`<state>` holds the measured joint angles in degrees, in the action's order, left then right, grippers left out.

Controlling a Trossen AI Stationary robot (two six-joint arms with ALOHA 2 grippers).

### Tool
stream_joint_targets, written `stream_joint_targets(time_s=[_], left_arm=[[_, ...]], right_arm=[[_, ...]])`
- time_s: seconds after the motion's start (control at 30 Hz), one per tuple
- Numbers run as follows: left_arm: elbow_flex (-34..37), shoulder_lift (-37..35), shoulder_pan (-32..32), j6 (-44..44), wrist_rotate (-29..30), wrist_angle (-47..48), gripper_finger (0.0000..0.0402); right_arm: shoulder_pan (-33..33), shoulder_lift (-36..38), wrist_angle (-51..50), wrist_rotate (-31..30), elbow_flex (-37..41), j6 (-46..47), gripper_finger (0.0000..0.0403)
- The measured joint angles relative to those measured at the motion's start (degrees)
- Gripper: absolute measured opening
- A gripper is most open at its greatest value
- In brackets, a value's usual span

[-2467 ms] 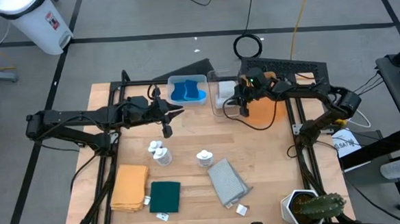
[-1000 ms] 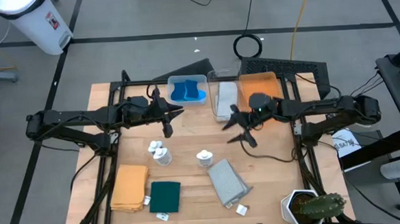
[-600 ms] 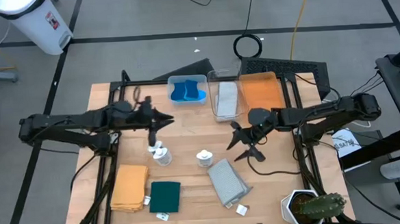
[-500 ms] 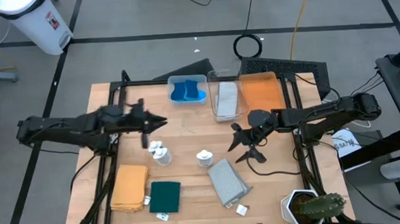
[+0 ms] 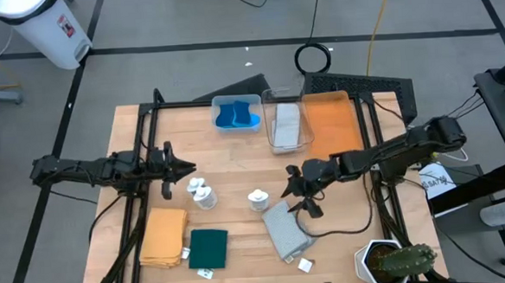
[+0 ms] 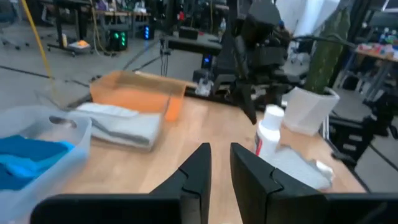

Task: Pick & Place Kitchen Items
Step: Put the gray towel into the transparent bin

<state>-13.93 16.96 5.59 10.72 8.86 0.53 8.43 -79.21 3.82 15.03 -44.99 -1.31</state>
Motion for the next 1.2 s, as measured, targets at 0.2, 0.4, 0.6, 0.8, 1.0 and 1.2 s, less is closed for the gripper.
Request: stream_joint_targets(time_s=[0.2,0.4,0.6,0.8,1.0,1.2], left_arm=[[2.8,-5.1,1.7,-1.6,-0.2,0.4,0.0062],[6.2,-8.9,2.4,0.1,0.6,0.7,0.0062],[7.6,-9.4,2.4,2.2,0.8,0.1,0.0062],[7.6,-9.4,2.4,2.0,0.9,-0.5,0.0062],[7.6,-9.4,2.4,2.1,1.7,-0.5,0.0062],[7.6,-9.4,2.4,2.9,1.7,-0.4,0.0062]], right_arm=[[0.8,-7.4,3.7,-0.1,0.0,1.1,0.0212],[0.5,-14.2,9.9,-2.5,0.0,1.0,0.0210],[-0.7,-17.6,10.7,-4.5,0.0,0.8,0.0208],[-1.3,-20.0,10.6,-4.3,0.0,1.1,0.0208],[-1.4,-21.6,8.3,5.6,-0.2,3.9,0.0208],[-1.6,-17.8,0.1,6.2,0.0,5.4,0.0208]])
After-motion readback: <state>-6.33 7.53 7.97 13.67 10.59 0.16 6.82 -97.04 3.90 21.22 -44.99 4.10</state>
